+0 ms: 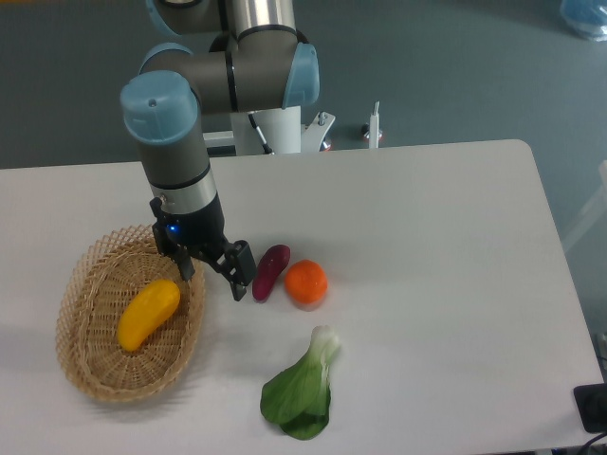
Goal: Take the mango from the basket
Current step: 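Lower the open gripper into the basket over the yellow mango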
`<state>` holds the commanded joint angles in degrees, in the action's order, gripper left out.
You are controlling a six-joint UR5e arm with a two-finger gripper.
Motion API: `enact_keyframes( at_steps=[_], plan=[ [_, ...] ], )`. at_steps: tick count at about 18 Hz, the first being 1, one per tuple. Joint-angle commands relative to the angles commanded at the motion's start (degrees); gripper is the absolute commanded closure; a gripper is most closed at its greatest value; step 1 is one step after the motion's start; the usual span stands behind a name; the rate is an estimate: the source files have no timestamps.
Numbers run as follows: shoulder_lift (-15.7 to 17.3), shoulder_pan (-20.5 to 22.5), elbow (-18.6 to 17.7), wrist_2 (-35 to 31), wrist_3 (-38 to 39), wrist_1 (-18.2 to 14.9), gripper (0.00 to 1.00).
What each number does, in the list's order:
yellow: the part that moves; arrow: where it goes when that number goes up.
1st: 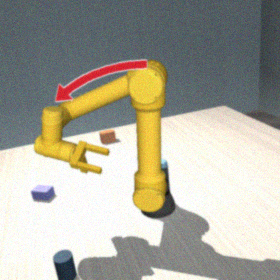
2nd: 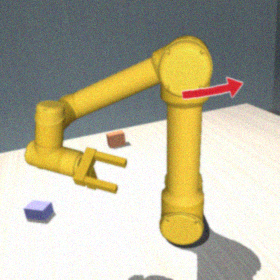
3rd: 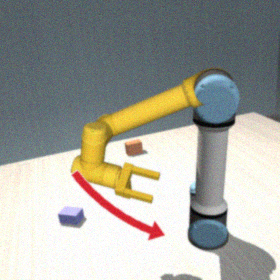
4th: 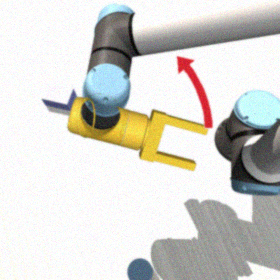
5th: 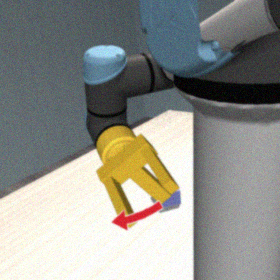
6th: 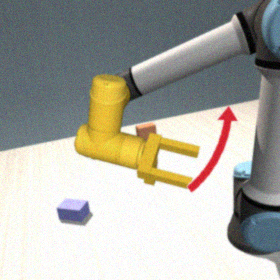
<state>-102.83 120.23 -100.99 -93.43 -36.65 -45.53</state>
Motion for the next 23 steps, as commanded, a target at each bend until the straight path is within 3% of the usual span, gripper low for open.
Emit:
enact_keyframes(
  at_steps=[6, 9, 14, 20, 23],
  plan=[
    [0.3, 0.0, -0.6, -0.2, 2.6, 0.1, 0.0],
    [0.2, -0.1, -0.9, -0.3, 5.2, 2.8, 0.0],
    [-0.2, -0.5, -1.5, 0.1, 8.2, 3.2, 0.0],
    [-2.7, -5.3, -1.8, -0.4, 15.5, 3.3, 0.0],
    [-5.6, -8.3, -1.9, -0.1, 19.6, 3.3, 0.0]
  ],
)
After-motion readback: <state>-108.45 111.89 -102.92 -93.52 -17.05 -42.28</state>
